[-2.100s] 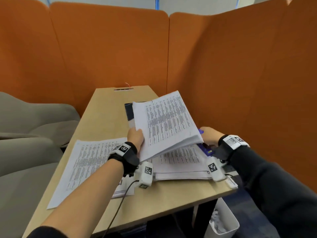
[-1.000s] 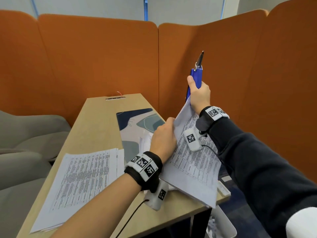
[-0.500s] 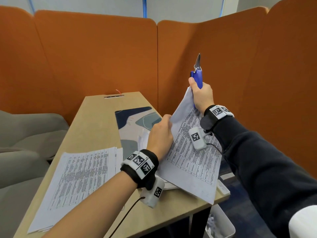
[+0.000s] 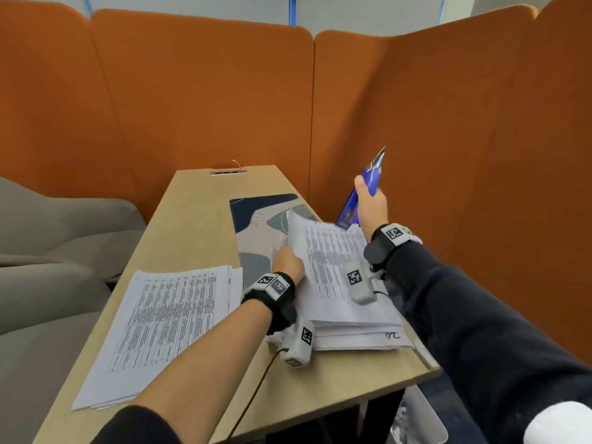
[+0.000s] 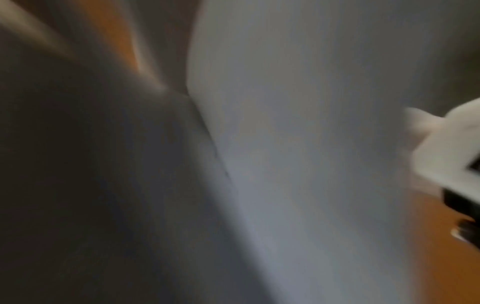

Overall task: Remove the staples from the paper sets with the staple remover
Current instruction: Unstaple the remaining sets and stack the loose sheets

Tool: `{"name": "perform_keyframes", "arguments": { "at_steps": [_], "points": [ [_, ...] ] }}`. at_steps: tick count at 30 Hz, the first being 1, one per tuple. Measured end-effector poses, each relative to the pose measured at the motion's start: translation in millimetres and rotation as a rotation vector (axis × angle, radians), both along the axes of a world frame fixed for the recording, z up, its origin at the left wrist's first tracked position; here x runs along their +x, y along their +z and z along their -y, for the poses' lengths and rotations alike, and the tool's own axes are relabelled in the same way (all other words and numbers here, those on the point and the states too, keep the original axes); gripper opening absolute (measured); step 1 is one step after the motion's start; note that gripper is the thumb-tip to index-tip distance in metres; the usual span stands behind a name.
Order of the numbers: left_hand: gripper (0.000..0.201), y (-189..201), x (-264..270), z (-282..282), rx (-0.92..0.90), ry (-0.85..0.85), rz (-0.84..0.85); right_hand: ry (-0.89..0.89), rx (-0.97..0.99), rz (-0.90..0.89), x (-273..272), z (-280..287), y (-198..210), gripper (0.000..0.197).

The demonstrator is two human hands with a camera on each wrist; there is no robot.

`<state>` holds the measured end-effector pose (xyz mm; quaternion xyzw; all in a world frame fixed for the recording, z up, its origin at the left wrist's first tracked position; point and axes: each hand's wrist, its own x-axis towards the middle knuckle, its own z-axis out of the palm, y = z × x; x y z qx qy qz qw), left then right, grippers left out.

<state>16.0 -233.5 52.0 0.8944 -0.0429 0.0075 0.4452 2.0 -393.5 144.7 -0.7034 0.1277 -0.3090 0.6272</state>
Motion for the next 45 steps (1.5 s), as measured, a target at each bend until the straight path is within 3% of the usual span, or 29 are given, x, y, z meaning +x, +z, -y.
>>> {"name": "perform_keyframes", "arguments": {
  "at_steps": [3, 5, 9, 12, 14, 16, 18, 21, 26, 29, 32, 35, 40, 42, 45],
  "points": [
    [0.055, -22, 12, -6, 0.117, -0.044, -0.071, 0.287, 0.372, -0.245, 11, -19, -39, 0.033],
    [0.048, -31, 15, -12, 0.180, -0.081, -0.125, 0.436, 0.572, -0.306, 17, -33, -68, 0.034],
    [0.037, -31, 22, -39, 0.079, -0.062, -0.188, 0.449, 0.845, -0.302, 11, -46, -119, 0.021],
    [0.044, -17, 34, -103, 0.057, 0.149, -0.162, 0.415, 1.019, -0.229, 5, -32, -140, 0.022],
    [0.057, -16, 40, -164, 0.107, 0.422, -0.160, 0.423, 1.037, -0.242, 9, -23, -145, 0.027],
    [0.064, -22, 36, -226, 0.176, 0.725, -0.204, 0.420, 1.038, -0.258, 12, -23, -147, 0.029],
    [0.067, -37, 26, -273, 0.192, 0.856, -0.319, 0.418, 1.051, -0.260, 14, -24, -149, 0.030],
    [0.081, -52, 14, -303, 0.284, 0.652, -0.389, 0.440, 1.067, -0.249, 10, -27, -147, 0.030],
    [0.042, -51, 14, -295, 0.404, 0.518, -0.191, 0.438, 1.064, -0.231, 2, -30, -140, 0.029],
    [0.007, -48, 9, -284, 0.180, 0.547, 0.045, 0.460, 1.066, -0.245, 1, -31, -140, 0.030],
    [0.010, -48, -1, -272, -0.021, 0.548, 0.104, 0.452, 1.071, -0.248, 0, -30, -139, 0.030],
    [0.016, -47, -16, -271, -0.213, 0.471, 0.008, 0.440, 1.037, -0.272, 0, -31, -135, 0.031],
    [0.054, -57, -43, -283, -0.438, 0.225, -0.336, 0.383, 0.815, -0.313, 5, -37, -139, 0.017],
    [0.072, -60, -52, -290, -0.620, 0.225, -0.373, 0.371, 0.673, -0.301, 7, -50, -130, 0.013],
    [0.111, -61, -57, -302, -0.989, 0.175, -0.442, 0.538, 0.385, -0.241, 5, -79, -106, 0.045]
  ]
}}
